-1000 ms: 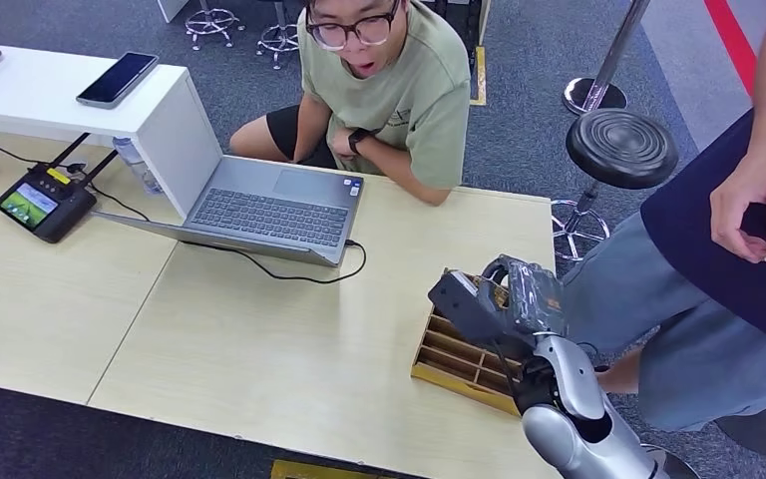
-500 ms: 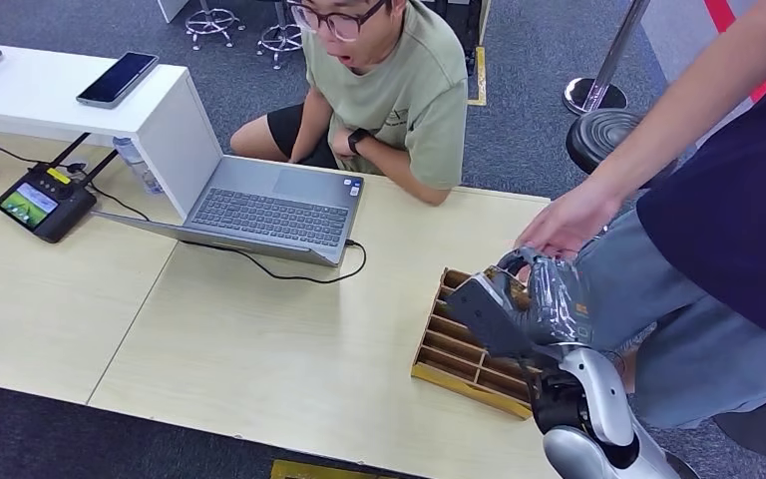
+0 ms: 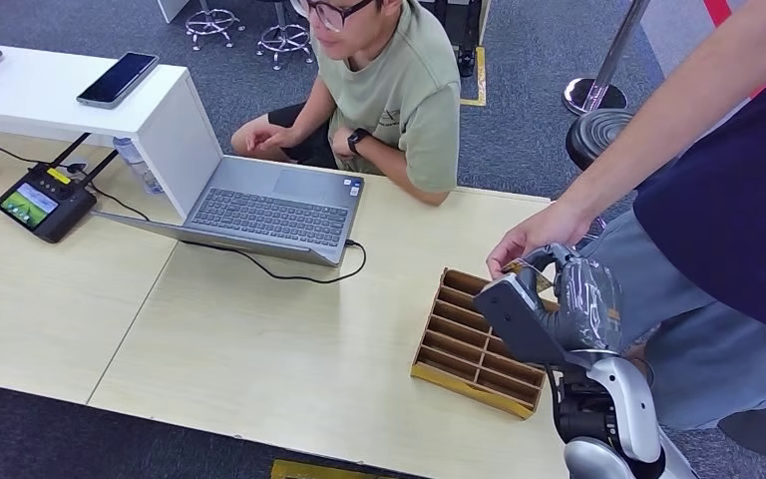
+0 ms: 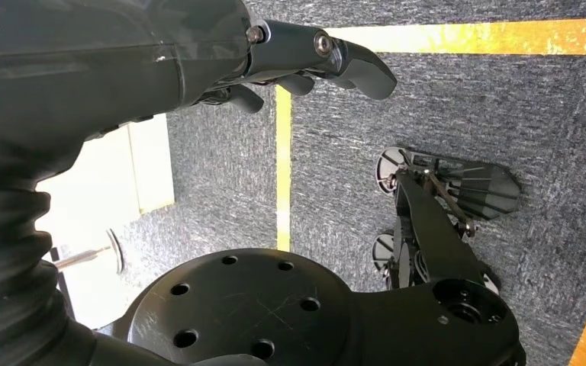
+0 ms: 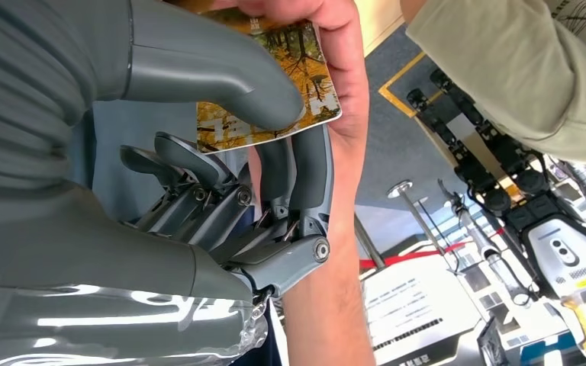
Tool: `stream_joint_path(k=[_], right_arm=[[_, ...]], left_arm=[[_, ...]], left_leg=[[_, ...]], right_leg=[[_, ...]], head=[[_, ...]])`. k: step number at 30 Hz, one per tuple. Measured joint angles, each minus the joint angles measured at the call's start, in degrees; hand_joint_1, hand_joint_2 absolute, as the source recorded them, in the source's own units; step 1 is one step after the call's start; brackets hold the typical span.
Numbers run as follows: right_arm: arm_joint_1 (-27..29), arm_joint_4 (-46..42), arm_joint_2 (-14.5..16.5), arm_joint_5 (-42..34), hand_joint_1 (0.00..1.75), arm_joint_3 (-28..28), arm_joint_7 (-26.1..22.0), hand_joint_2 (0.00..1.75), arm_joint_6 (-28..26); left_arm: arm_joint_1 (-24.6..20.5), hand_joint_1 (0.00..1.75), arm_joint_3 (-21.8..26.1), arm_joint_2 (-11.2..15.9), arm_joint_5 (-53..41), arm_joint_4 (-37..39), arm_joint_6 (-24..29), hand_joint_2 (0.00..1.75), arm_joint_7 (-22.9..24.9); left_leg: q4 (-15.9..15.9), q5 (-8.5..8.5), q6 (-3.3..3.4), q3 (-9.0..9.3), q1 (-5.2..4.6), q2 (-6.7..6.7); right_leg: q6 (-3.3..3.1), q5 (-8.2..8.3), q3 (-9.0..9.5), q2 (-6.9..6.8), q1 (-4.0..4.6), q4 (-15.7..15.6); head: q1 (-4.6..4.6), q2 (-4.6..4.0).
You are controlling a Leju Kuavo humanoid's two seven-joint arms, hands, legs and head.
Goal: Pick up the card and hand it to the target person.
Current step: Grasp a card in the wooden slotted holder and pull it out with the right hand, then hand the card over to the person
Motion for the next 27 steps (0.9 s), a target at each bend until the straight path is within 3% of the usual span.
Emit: stream_joint_path(k=[3, 5, 6, 7, 9, 10, 11, 27], right_arm=[[0.2, -0.2, -0.3, 0.0, 1.74, -0.2, 0.0, 1.75, -0.1], [0.3, -0.4, -0.4, 0.0, 1.61, -0.2, 0.0, 1.75, -0.3], [0.3, -0.5, -0.4, 0.0, 1.31, -0.2, 0.0, 1.75, -0.3], [0.4, -0.5, -0.4, 0.0, 0.88, -0.2, 0.0, 1.75, -0.4], [0.4, -0.6, -0.5, -0.1, 0.13, -0.2, 0.0, 1.75, -0.6], [0.5, -0.6, -0.6, -0.1, 0.00, -0.2, 0.0, 1.75, -0.7], [0.6, -0.6, -0.7, -0.2, 0.00, -0.2, 0.0, 1.75, -0.8], [0.6, -0.7, -0.8, -0.8, 0.00, -0.2, 0.0, 1.75, -1.0]], left_arm=[[0.0, 0.00, 0.0, 0.0, 0.0, 0.0, -0.2, 1.75, -0.3], [0.0, 0.00, 0.0, 0.0, -0.1, 0.0, -0.4, 1.75, -0.4], [0.0, 0.00, 0.0, 0.0, -0.2, 0.0, -0.4, 1.75, -0.5], [0.0, 0.00, 0.0, 0.0, -0.4, 0.0, -0.5, 1.75, -0.5], [0.0, 0.00, 0.0, 0.0, -0.9, 0.0, -0.5, 0.87, -0.5], [0.0, 0.00, 0.0, 0.1, -1.0, 0.0, -0.5, 0.44, -0.5], [0.0, 0.00, 0.0, 0.1, -1.1, 0.0, -0.5, 0.00, -0.5], [0.0, 0.00, 0.0, 0.2, -0.7, 0.0, 0.0, 0.00, 0.6]], left_leg=[[0.0, 0.00, 0.00, 0.00, 0.00, 0.00], [0.0, 0.00, 0.00, -0.01, 0.00, 0.00], [0.0, 0.00, 0.00, -0.01, 0.00, 0.00], [0.0, 0.00, 0.00, -0.01, 0.00, 0.00], [0.0, 0.00, 0.00, -0.01, 0.00, 0.00], [0.0, 0.00, 0.00, -0.01, 0.00, 0.00], [0.0, 0.00, 0.00, -0.01, 0.00, 0.00], [0.0, 0.00, 0.00, -0.02, 0.00, 0.00]], right_leg=[[0.00, 0.00, 0.00, -0.01, 0.00, 0.0], [0.00, 0.00, 0.00, -0.01, 0.00, 0.0], [0.00, 0.00, 0.00, 0.00, 0.00, 0.0], [0.00, 0.00, -0.01, 0.00, 0.00, 0.0], [0.00, 0.00, -0.01, -0.01, 0.00, 0.0], [0.00, 0.00, -0.01, -0.01, 0.00, 0.0], [0.00, 0.00, -0.01, -0.01, 0.00, 0.0], [0.00, 0.00, -0.01, -0.01, 0.00, 0.0]], head=[[0.00, 0.00], [-0.01, 0.00], [-0.01, 0.00], [-0.01, 0.00], [0.00, 0.00], [-0.01, 0.00], [0.00, 0.00], [0.00, 0.00]])
